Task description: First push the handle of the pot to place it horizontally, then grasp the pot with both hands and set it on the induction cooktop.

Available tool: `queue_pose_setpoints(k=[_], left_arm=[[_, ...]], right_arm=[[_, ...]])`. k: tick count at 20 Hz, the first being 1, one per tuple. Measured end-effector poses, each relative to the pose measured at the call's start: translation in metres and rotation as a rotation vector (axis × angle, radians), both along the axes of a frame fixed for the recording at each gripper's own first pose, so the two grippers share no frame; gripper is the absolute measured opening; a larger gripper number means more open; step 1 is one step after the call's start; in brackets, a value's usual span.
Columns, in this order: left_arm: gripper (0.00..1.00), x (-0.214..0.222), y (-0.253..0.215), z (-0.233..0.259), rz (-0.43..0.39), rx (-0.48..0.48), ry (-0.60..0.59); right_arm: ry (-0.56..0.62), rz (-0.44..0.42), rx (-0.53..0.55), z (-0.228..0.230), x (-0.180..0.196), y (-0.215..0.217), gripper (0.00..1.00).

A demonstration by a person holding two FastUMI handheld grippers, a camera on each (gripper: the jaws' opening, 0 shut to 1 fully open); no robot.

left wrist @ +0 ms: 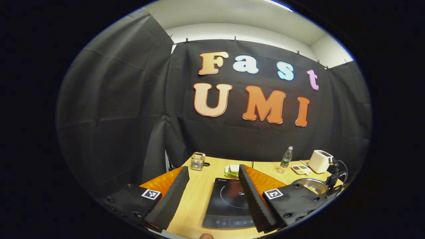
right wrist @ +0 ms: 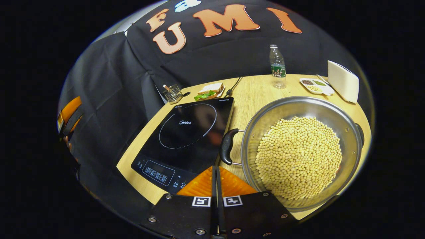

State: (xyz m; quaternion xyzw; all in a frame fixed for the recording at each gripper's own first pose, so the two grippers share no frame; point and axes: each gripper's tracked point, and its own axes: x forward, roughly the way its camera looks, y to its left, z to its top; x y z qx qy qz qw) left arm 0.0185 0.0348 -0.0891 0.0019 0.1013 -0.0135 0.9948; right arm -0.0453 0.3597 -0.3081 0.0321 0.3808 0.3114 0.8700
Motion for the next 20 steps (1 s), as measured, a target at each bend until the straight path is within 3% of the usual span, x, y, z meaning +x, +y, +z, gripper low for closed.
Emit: queue_pose_setpoints(k=[12, 20], left_arm=[[0.97, -0.008, -0.089, -0.008, -0.136, 0.016, 0.019], [0.98, -0.006, -0.174, -0.055, -0.251, -0.007, 0.115]], right_arm=[[-0.183, -0.237, 0.015, 0.055, 0.049, -0.134, 0.0], [-0.245, -0.378, -0.031, 0.06, 0.073, -0.217, 0.41]])
